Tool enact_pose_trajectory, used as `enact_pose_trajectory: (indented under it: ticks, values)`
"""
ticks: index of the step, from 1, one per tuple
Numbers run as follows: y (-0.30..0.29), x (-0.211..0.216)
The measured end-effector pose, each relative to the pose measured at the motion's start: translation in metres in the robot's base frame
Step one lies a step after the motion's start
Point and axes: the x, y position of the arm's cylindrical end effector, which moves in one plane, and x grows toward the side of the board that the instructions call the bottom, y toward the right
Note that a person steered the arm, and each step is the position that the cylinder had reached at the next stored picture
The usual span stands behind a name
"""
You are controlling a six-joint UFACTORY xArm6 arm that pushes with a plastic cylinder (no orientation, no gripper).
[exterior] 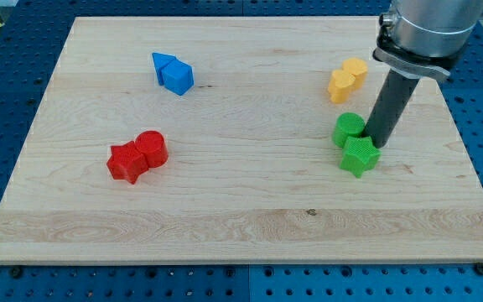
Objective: Push the green star a bit left
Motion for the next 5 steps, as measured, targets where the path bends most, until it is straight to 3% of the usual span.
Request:
enact_pose_trajectory:
  ticks: [1,3,5]
  values:
    - [-0.001,0.0]
    - [0.037,0.041]
    - [-0.024,0.045]
